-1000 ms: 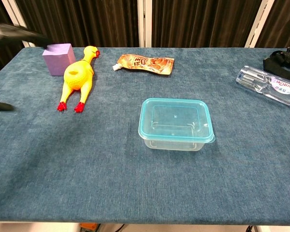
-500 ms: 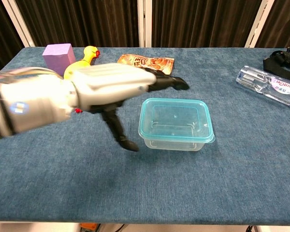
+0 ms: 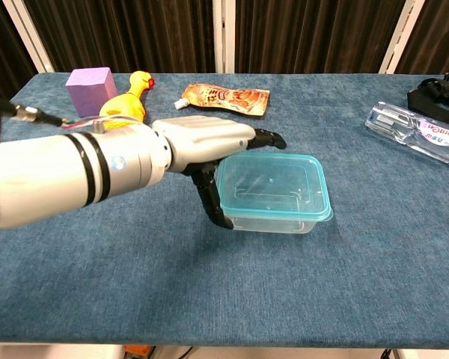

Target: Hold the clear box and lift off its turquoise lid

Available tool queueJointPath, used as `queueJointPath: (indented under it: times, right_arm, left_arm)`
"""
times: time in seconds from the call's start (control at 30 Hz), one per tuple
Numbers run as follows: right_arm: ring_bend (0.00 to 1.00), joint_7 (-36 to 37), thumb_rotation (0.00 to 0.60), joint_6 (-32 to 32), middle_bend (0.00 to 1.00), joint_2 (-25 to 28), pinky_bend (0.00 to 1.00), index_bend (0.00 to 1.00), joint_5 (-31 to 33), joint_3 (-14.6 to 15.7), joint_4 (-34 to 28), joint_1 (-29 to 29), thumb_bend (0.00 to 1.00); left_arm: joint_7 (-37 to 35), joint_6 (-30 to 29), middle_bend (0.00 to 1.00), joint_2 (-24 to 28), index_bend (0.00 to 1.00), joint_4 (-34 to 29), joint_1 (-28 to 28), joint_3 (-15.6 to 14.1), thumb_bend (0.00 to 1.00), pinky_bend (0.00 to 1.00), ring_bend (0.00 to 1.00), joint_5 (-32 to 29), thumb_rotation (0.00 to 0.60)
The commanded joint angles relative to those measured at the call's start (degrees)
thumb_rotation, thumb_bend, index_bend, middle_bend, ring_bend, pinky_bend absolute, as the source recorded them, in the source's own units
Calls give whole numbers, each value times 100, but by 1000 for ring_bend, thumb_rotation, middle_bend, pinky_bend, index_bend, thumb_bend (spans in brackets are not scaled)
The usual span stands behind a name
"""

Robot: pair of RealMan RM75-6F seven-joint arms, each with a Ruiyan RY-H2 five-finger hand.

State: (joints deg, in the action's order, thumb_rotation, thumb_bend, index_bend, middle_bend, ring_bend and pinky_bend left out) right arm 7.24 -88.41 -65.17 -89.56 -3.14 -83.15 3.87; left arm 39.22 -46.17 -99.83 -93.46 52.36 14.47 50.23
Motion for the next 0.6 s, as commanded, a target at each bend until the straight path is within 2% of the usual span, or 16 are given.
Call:
queueJointPath:
  times: [0.03,0.6]
  right_arm:
    - [0,-5,600,15,23,-7,0,0,-2,5,1,5,26]
    - [0,63,600,15,22,-52,0,0,38,26,83,-42,26]
  left_arm:
    - [-72,-100,7,52,27,47,180,120,0,0,0,-412,600]
    - [3,42,7,306,25,-67,972,-149,0,0,0,-1390,600]
